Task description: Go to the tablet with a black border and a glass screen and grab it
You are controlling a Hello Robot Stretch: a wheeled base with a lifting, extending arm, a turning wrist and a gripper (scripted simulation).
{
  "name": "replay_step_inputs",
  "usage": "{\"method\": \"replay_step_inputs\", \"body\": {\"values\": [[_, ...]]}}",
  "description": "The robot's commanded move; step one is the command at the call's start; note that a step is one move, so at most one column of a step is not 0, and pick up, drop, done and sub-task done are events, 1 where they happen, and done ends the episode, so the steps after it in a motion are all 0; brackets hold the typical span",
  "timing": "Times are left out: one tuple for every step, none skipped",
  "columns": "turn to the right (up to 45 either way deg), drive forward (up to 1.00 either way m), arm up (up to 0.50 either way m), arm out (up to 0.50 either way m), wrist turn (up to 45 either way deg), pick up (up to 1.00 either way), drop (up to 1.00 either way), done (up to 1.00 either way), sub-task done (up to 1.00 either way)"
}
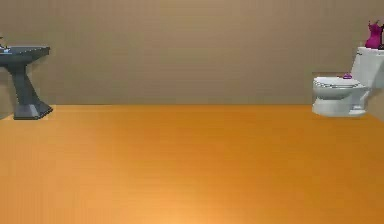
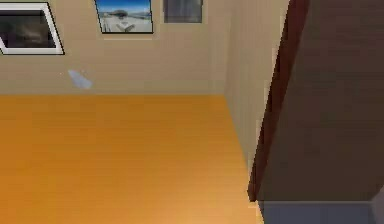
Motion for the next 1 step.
{"method": "replay_step_inputs", "body": {"values": [[45.0,0.0,0.0,0.0,0.0,0.0,0.0,0.0,0.0]]}}
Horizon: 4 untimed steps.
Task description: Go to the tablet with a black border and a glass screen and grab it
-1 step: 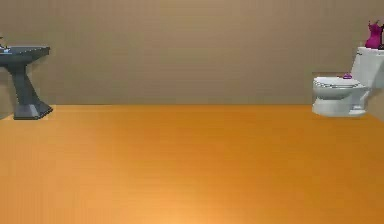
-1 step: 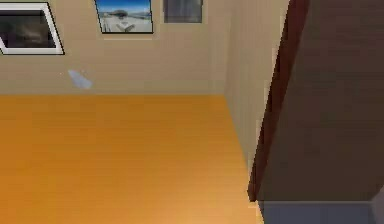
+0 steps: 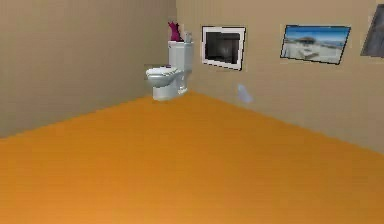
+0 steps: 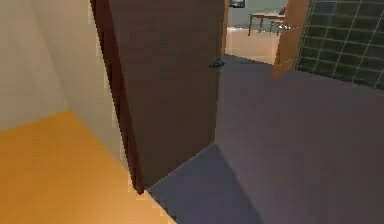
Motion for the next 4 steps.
{"method": "replay_step_inputs", "body": {"values": [[45.0,0.0,0.0,0.0,0.0,0.0,0.0,0.0,0.0],[45.0,0.0,0.0,0.0,0.0,0.0,0.0,0.0,0.0],[33.0,0.0,0.0,0.0,0.0,0.0,0.0,0.0,0.0],[0.0,1.0,0.0,0.0,0.0,0.0,0.0,0.0,0.0]]}}
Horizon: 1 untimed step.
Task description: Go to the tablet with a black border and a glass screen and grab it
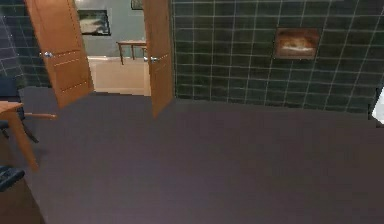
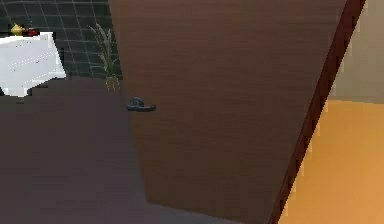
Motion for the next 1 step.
{"method": "replay_step_inputs", "body": {"values": [[3.0,0.0,0.0,0.0,0.0,0.0,0.0,0.0,0.0]]}}
